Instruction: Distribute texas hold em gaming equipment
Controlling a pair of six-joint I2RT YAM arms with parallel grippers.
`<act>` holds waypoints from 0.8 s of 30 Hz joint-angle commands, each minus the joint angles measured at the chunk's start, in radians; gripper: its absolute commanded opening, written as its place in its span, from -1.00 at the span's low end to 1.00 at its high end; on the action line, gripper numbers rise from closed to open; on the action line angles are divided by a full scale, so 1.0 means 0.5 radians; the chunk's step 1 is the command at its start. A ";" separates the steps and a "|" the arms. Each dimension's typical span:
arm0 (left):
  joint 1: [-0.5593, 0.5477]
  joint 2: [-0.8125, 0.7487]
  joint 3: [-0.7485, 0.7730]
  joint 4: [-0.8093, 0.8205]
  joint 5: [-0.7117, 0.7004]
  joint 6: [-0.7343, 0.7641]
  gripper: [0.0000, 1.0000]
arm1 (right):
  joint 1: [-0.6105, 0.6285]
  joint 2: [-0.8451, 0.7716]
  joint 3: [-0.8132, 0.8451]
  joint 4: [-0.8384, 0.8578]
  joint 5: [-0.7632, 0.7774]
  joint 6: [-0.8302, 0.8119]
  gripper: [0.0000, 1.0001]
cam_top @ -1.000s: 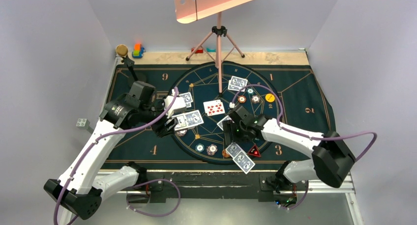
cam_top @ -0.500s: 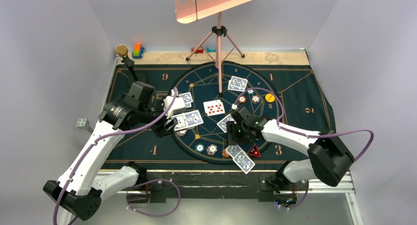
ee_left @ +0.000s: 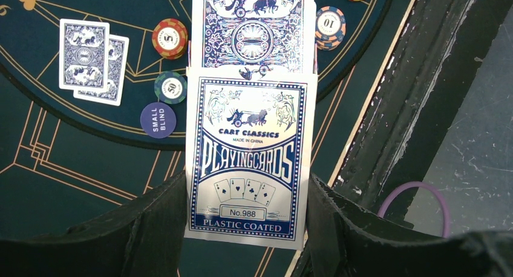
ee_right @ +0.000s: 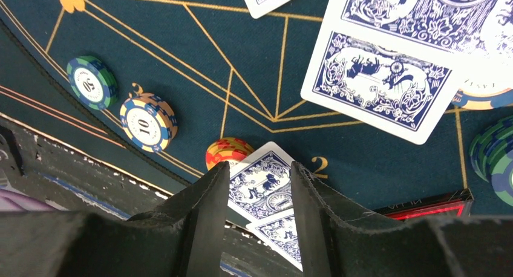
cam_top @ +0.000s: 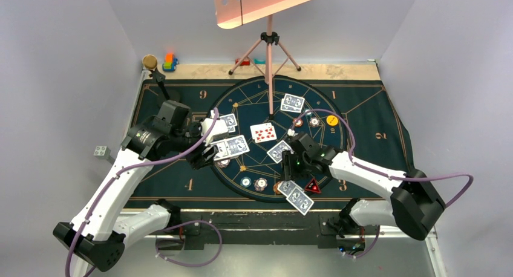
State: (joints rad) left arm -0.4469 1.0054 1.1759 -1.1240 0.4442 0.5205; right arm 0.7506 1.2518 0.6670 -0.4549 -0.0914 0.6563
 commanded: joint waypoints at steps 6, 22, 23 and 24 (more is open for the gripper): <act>0.010 -0.018 0.062 0.022 0.013 0.060 -1.00 | -0.005 -0.048 -0.082 -0.021 -0.115 0.013 -0.11; 0.010 -0.018 0.064 0.015 0.016 0.057 -1.00 | -0.019 -0.080 0.060 -0.119 0.094 -0.001 -0.02; 0.010 -0.017 0.063 0.016 0.017 0.057 -1.00 | -0.023 -0.061 0.038 -0.079 0.096 0.008 -0.01; 0.010 -0.017 0.063 0.014 0.017 0.057 -1.00 | -0.034 -0.044 0.023 -0.051 0.090 0.027 -0.02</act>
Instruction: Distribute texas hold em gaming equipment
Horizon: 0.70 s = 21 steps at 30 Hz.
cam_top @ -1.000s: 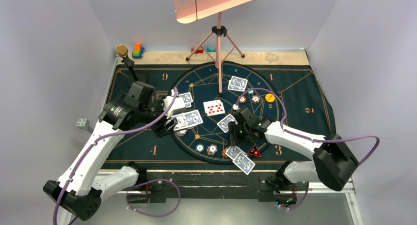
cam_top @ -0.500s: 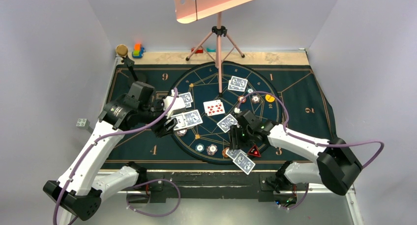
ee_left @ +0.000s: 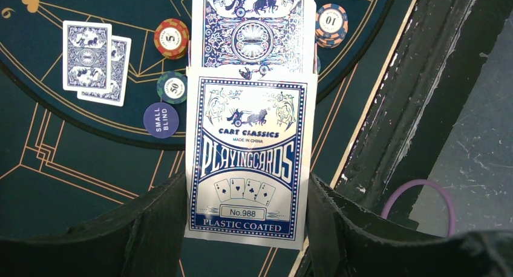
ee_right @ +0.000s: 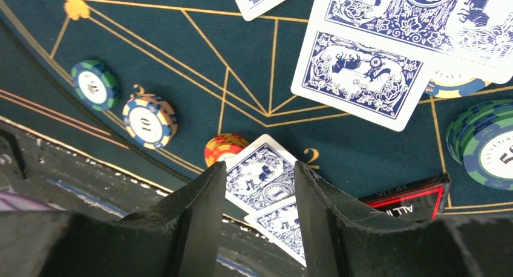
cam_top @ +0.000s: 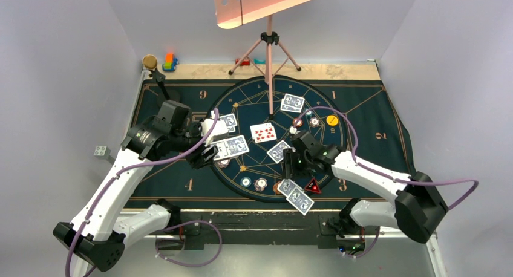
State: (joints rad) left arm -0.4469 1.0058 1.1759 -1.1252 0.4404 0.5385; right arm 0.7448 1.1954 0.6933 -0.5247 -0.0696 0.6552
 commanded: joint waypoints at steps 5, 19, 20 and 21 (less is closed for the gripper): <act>0.012 -0.020 0.071 0.005 0.029 0.030 -1.00 | -0.032 0.080 -0.070 0.195 -0.001 0.093 0.00; 0.010 -0.019 0.080 0.009 0.039 0.022 -1.00 | -0.046 -0.016 -0.246 0.261 -0.297 0.123 -0.03; 0.010 -0.020 0.081 0.008 0.038 0.022 -1.00 | -0.045 -0.034 -0.248 0.250 -0.300 0.127 -0.03; 0.010 -0.018 0.084 0.006 0.039 0.021 -1.00 | -0.045 -0.061 -0.256 0.243 -0.298 0.131 -0.03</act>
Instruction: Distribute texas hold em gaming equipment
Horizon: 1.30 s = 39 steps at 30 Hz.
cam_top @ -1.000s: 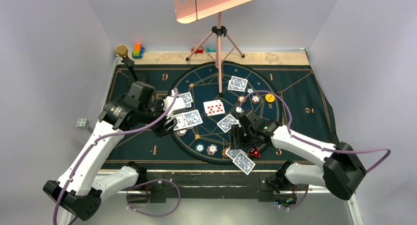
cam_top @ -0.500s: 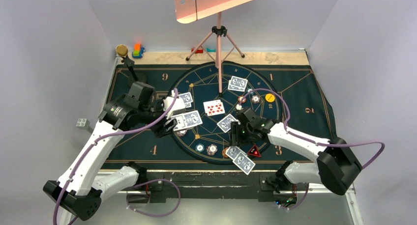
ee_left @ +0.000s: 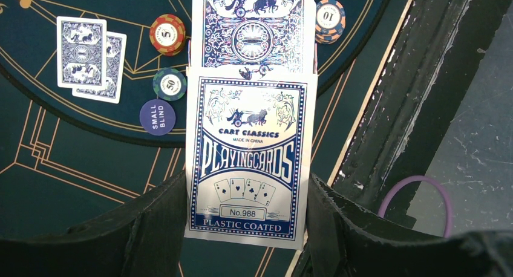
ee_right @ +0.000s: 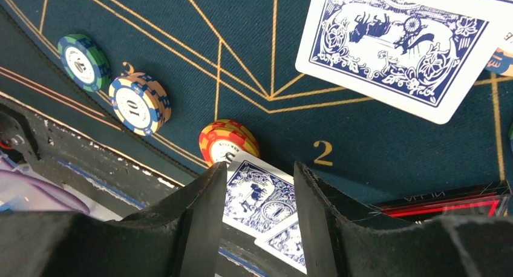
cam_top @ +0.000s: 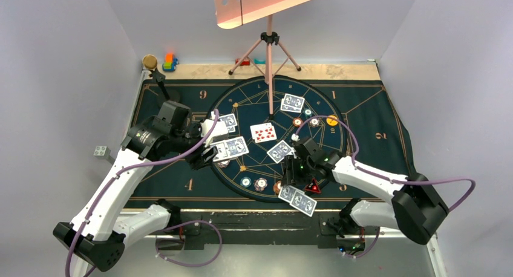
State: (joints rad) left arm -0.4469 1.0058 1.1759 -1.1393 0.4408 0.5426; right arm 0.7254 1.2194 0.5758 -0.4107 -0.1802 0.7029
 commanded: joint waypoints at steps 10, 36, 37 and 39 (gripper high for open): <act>0.010 -0.017 0.099 0.034 0.027 0.019 -1.00 | -0.008 -0.209 0.104 -0.168 -0.117 -0.038 -0.06; 0.013 -0.002 0.113 0.017 0.014 0.038 -1.00 | -0.648 1.067 1.214 -0.024 0.021 -0.562 0.31; 0.015 0.001 0.115 0.015 0.014 0.039 -1.00 | -0.653 1.079 1.206 -0.020 -0.013 -0.576 0.29; 0.013 0.007 0.122 0.019 0.017 0.039 -1.00 | -0.656 1.106 1.194 -0.019 -0.081 -0.597 0.24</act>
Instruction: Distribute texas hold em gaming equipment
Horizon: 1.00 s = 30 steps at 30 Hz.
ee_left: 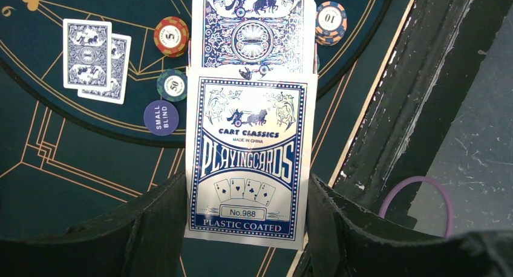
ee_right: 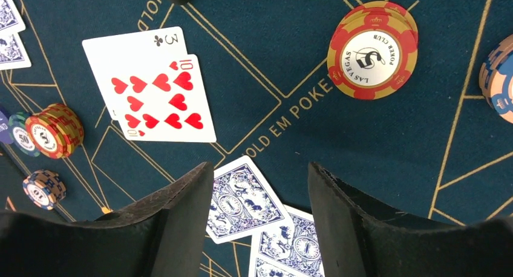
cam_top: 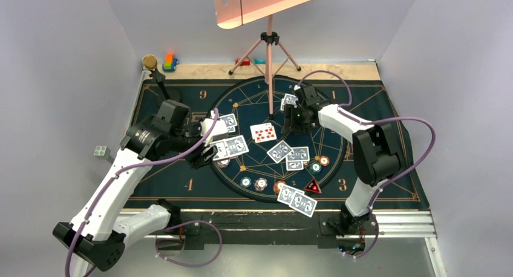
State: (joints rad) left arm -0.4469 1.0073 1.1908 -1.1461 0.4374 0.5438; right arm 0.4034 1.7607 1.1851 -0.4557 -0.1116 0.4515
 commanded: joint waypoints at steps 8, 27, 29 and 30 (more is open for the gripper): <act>0.016 0.005 0.105 0.021 0.024 0.038 -1.00 | -0.017 0.073 -0.129 0.096 -0.413 -0.134 0.18; 0.016 0.004 0.117 0.013 0.049 0.032 -1.00 | 0.010 -0.150 -0.437 0.134 -0.584 -0.137 0.06; 0.016 0.001 0.116 0.015 0.049 0.032 -1.00 | 0.032 -0.168 -0.443 0.116 -0.592 -0.144 0.05; 0.016 0.001 0.117 0.015 0.046 0.031 -1.00 | 0.045 -0.171 -0.443 0.107 -0.595 -0.150 0.04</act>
State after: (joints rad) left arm -0.4450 1.0126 1.2079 -1.1469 0.4385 0.5434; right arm 0.3992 1.7077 0.9806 -0.3534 -0.3611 0.3904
